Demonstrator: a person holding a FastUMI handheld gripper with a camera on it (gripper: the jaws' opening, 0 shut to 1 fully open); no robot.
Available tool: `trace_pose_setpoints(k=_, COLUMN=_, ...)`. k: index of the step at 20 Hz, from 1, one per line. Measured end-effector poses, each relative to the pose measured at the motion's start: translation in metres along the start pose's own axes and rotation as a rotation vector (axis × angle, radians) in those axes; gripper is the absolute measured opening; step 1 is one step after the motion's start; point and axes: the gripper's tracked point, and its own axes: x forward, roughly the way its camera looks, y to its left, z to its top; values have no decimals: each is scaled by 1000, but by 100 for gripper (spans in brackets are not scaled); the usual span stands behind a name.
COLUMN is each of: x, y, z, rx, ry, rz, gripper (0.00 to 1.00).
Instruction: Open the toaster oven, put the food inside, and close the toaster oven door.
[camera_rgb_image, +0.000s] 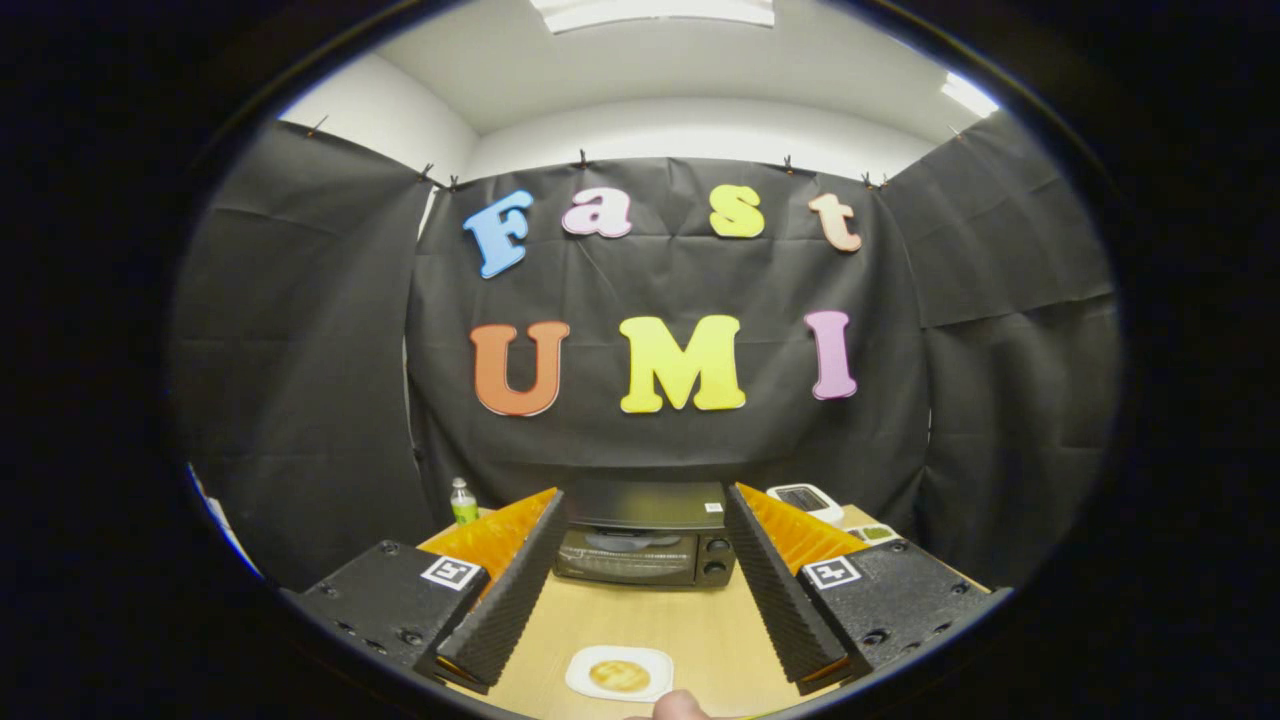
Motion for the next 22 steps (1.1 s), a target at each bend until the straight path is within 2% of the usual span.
trace_pose_setpoints(k=5, x=21, y=4, z=-12, rx=-13, ry=-6, rz=-1, gripper=100)
trace_pose_setpoints(k=9, x=54, y=8, z=-19, rx=-17, ry=-46, rz=1, gripper=100)
trace_pose_setpoints(k=12, x=94, y=16, z=-26, rx=7, ry=-49, rz=25, gripper=100)
trace_pose_setpoints(k=16, x=158, y=28, z=-55, rx=51, ry=13, rz=49, gripper=100)
trace_pose_setpoints(k=22, x=250, y=45, z=-108, rx=6, ry=97, rz=38, gripper=100)
